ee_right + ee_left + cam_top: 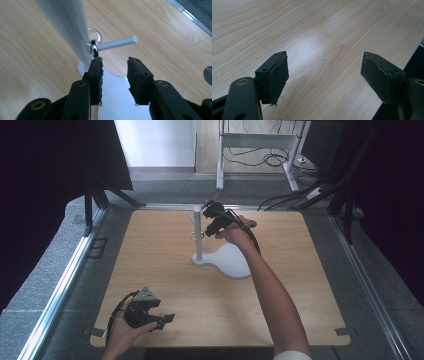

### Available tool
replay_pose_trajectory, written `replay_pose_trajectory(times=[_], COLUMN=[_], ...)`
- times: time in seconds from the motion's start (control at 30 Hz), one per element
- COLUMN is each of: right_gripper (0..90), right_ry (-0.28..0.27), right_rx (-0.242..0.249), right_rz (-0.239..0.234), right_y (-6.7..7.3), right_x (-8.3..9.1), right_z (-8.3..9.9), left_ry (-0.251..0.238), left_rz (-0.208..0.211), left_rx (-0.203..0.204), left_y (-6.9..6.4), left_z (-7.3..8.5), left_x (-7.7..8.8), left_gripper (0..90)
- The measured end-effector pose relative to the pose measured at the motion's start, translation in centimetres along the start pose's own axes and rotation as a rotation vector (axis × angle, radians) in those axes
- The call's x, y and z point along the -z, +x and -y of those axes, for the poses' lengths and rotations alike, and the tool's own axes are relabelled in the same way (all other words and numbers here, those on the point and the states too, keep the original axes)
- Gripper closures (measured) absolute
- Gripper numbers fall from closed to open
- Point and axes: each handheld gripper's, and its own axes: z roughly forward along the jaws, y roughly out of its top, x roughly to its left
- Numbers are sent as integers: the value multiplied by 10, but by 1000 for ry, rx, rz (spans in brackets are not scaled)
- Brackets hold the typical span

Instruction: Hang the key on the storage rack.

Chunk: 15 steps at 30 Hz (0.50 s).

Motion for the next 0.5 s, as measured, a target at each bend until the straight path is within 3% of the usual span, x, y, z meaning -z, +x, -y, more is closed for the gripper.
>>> replay_pose_trajectory(times=[0.27, 0.5], right_gripper=[548, 512], right_ry=[-53, -107], right_rx=[7, -11], right_rz=[-5, -45], right_y=[2, 0], right_x=[13, 25], right_z=[21, 59], left_ry=[4, 8], left_rz=[2, -1], left_rx=[-6, -1], left_y=[-2, -1], left_z=[-1, 0], left_x=[-1, -2], left_gripper=[228, 228])
